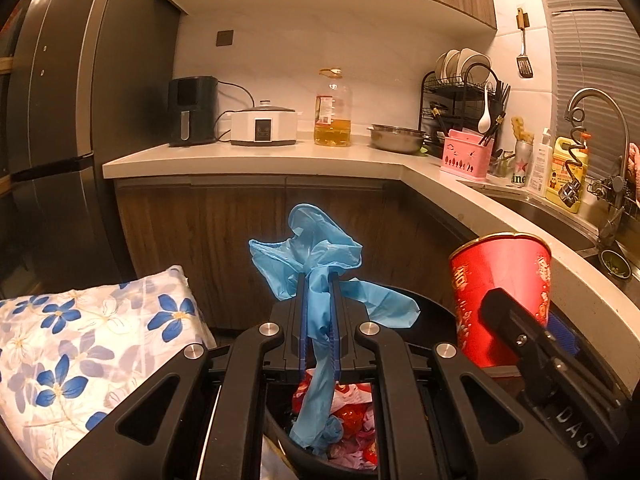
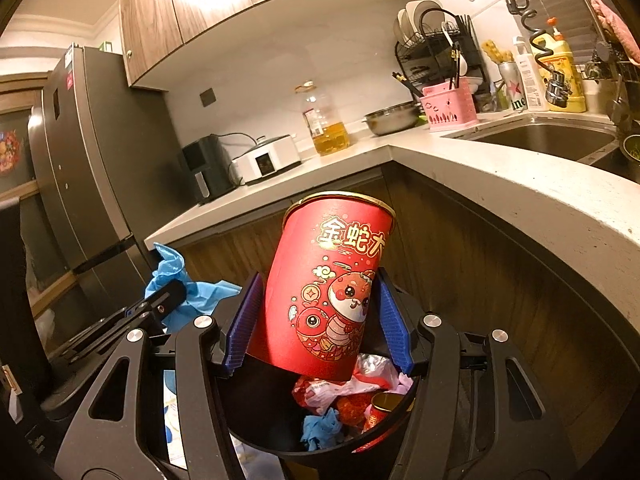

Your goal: Collect trash

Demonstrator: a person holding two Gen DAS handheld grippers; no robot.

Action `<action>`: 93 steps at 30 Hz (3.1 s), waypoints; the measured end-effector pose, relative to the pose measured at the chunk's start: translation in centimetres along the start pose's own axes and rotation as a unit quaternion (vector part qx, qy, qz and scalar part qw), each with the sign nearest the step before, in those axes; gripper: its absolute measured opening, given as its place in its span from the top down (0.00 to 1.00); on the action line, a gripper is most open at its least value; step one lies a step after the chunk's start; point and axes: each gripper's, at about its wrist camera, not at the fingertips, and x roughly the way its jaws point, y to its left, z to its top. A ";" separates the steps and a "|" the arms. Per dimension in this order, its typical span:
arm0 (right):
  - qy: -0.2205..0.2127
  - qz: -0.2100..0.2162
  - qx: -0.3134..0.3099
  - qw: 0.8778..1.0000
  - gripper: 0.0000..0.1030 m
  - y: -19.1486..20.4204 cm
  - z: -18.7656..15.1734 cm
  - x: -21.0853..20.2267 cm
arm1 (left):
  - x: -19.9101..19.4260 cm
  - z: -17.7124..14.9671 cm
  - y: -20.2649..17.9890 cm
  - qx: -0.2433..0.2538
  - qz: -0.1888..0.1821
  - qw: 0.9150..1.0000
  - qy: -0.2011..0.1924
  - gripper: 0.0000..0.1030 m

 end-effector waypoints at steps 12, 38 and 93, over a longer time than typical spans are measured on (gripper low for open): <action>0.006 0.001 -0.003 1.000 0.44 -0.4 0.3 1.2 | 1.2 -0.1 -0.1 0.003 -0.020 1.000 0.004 0.90; 0.017 -0.044 -0.031 0.998 0.10 0.6 -0.1 0.8 | 0.9 -1.7 2.7 -0.010 0.010 1.000 0.010 0.19; 0.040 -0.030 -0.165 0.985 0.05 15.3 -9.9 -19.2 | -24.7 -10.8 14.3 -0.041 0.163 0.986 0.000 0.06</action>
